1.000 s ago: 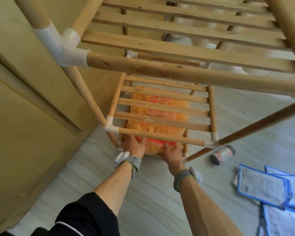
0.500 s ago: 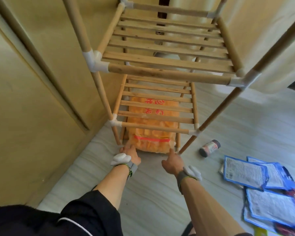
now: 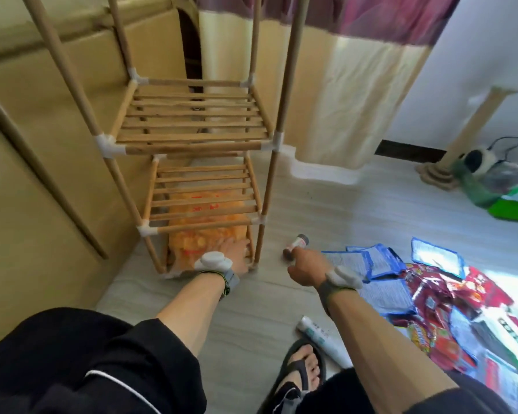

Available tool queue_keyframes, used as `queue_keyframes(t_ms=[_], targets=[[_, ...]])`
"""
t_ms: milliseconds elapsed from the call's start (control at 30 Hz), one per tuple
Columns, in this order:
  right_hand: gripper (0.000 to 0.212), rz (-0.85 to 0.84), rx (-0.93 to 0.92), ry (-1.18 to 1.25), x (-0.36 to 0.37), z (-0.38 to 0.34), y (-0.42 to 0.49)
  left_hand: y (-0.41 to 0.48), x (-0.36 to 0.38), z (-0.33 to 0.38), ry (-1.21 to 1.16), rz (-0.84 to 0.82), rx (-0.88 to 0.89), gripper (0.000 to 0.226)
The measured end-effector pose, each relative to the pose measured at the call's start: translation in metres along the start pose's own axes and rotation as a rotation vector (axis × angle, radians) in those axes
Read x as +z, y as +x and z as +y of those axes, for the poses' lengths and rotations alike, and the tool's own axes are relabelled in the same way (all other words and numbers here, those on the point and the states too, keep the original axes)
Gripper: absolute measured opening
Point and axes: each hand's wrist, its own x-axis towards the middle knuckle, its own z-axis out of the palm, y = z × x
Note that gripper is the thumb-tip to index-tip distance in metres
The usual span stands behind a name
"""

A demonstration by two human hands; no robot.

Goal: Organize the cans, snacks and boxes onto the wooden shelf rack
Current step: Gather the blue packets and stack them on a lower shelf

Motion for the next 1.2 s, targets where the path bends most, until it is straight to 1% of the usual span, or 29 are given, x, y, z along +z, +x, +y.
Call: queue_keyframes(t_ms=[133, 200, 300, 333, 433, 500, 567, 633, 733, 800, 833, 933, 1033, 1133, 1200], targets=[[0.037, 0.059, 0.102, -0.03, -0.028, 0.059, -0.032, -0.014, -0.01, 0.068, 0.101, 0.032, 0.097, 0.05], [0.038, 0.069, 0.163, -0.028, -0.043, 0.085, -0.044, -0.016, -0.012, 0.097, 0.094, 0.068, 0.161, 0.048], [0.041, 0.081, 0.201, -0.044, -0.062, 0.114, -0.051, -0.016, -0.015, 0.126, 0.076, 0.083, 0.259, 0.047], [0.041, 0.1, 0.223, -0.027, -0.068, 0.127, -0.056, -0.013, -0.017, 0.14, 0.088, 0.078, 0.296, 0.048], [0.043, 0.112, 0.261, 0.012, -0.075, 0.159, -0.065, -0.002, -0.018, 0.166, 0.131, 0.045, 0.373, 0.061], [0.04, 0.096, 0.311, 0.048, -0.073, 0.185, -0.066, 0.015, -0.012, 0.187, 0.146, 0.012, 0.407, 0.065], [0.038, 0.079, 0.349, 0.071, -0.063, 0.202, -0.066, 0.025, -0.007, 0.2, 0.15, 0.002, 0.434, 0.061], [0.039, 0.069, 0.379, 0.106, -0.048, 0.22, -0.058, 0.039, 0.003, 0.214, 0.161, -0.003, 0.472, 0.058], [0.04, 0.001, 0.445, 0.168, -0.018, 0.243, -0.038, 0.069, 0.025, 0.232, 0.207, -0.024, 0.509, 0.063], [0.041, -0.041, 0.501, 0.247, 0.005, 0.262, -0.014, 0.1, 0.044, 0.248, 0.229, -0.067, 0.514, 0.065], [0.044, -0.043, 0.523, 0.294, 0.011, 0.26, -0.012, 0.105, 0.047, 0.245, 0.226, -0.082, 0.507, 0.066], [0.055, 0.001, 0.658, 0.535, 0.04, 0.282, 0.022, 0.154, 0.076, 0.264, 0.244, -0.154, 0.491, 0.073], [0.073, -0.001, 0.762, 0.746, 0.066, 0.295, 0.05, 0.188, 0.101, 0.269, 0.286, -0.192, 0.486, 0.086], [0.077, -0.011, 0.883, 0.886, 0.094, 0.32, 0.095, 0.234, 0.137, 0.282, 0.31, -0.27, 0.478, 0.096], [0.083, 0.0, 0.965, 0.96, 0.1, 0.323, 0.107, 0.247, 0.151, 0.282, 0.315, -0.29, 0.457, 0.102]])
